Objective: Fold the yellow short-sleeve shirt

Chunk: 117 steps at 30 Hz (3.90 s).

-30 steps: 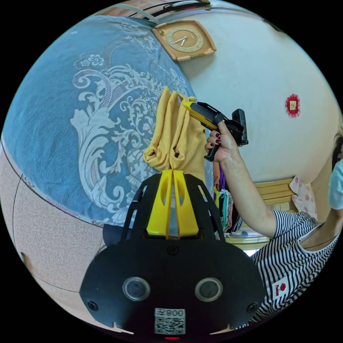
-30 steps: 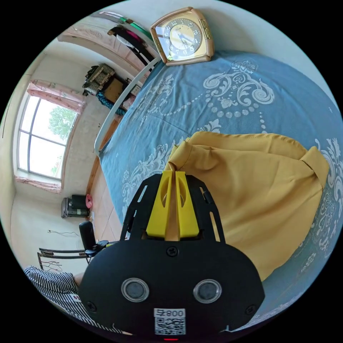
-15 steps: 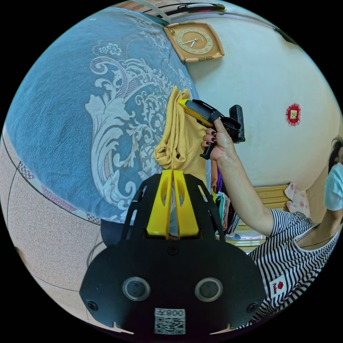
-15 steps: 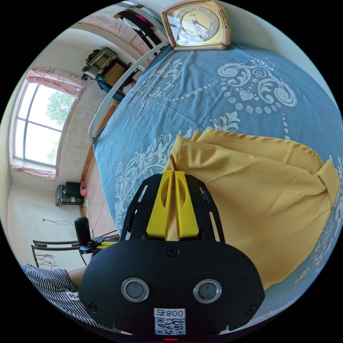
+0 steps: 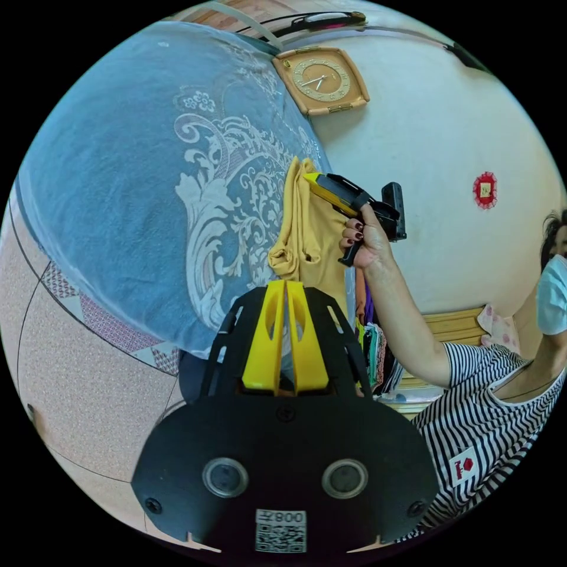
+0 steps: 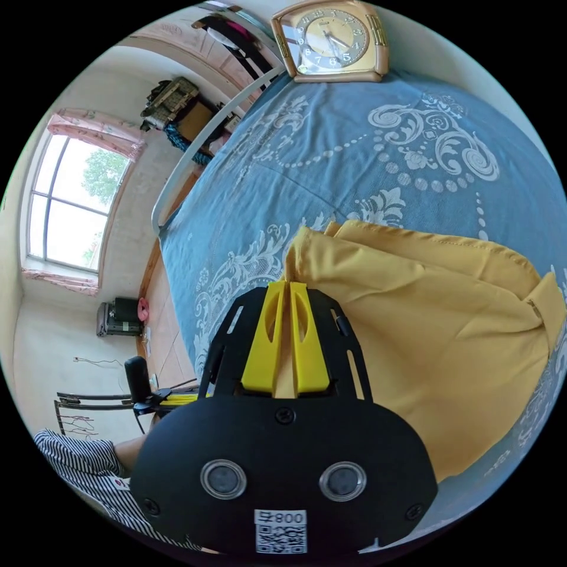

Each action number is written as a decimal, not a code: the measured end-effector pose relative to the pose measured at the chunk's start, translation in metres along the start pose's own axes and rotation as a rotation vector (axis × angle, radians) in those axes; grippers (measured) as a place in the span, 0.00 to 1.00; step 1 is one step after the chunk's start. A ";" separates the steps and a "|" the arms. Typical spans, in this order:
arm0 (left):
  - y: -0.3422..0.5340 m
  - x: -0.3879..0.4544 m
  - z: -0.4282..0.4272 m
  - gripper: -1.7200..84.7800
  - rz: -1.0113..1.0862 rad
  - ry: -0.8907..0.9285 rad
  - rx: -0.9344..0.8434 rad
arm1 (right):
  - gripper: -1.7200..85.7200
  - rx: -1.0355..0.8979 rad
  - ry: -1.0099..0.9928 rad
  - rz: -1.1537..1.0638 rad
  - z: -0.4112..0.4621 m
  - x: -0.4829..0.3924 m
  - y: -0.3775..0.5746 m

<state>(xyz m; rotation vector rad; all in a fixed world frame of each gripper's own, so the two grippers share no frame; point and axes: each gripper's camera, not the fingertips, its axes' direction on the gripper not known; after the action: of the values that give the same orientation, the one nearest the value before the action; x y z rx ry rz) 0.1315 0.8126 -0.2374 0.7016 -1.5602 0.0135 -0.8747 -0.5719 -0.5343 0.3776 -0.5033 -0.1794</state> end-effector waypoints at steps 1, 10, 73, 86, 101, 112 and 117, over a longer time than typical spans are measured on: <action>0.006 0.004 0.001 0.02 0.021 0.001 0.014 | 0.03 0.033 0.001 -0.009 -0.014 -0.005 0.000; 0.013 0.075 0.071 0.02 0.279 -0.093 -0.057 | 0.03 0.039 0.048 0.038 -0.035 -0.015 -0.030; 0.040 -0.023 0.232 0.05 -0.017 0.045 -0.134 | 0.05 0.033 -0.465 0.168 -0.078 -0.088 0.372; 0.003 -0.048 0.226 0.04 -0.075 0.196 -0.119 | 0.12 0.165 -0.720 0.464 0.005 -0.088 0.518; -0.068 -0.073 0.207 0.05 -0.123 0.229 -0.106 | 0.07 0.305 -0.853 0.654 0.079 -0.082 0.627; -0.211 -0.060 0.161 0.10 0.023 0.140 -0.110 | 0.02 0.261 -0.781 0.635 0.123 -0.071 0.698; -0.320 -0.040 0.188 0.13 0.089 0.054 -0.229 | 0.01 0.248 -0.765 0.614 0.142 -0.061 0.726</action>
<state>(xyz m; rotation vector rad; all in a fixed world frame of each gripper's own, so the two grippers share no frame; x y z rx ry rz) 0.0990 0.4931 -0.4271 0.4475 -1.5114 -0.0783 -0.9438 0.0655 -0.1593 0.3724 -1.3775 0.3572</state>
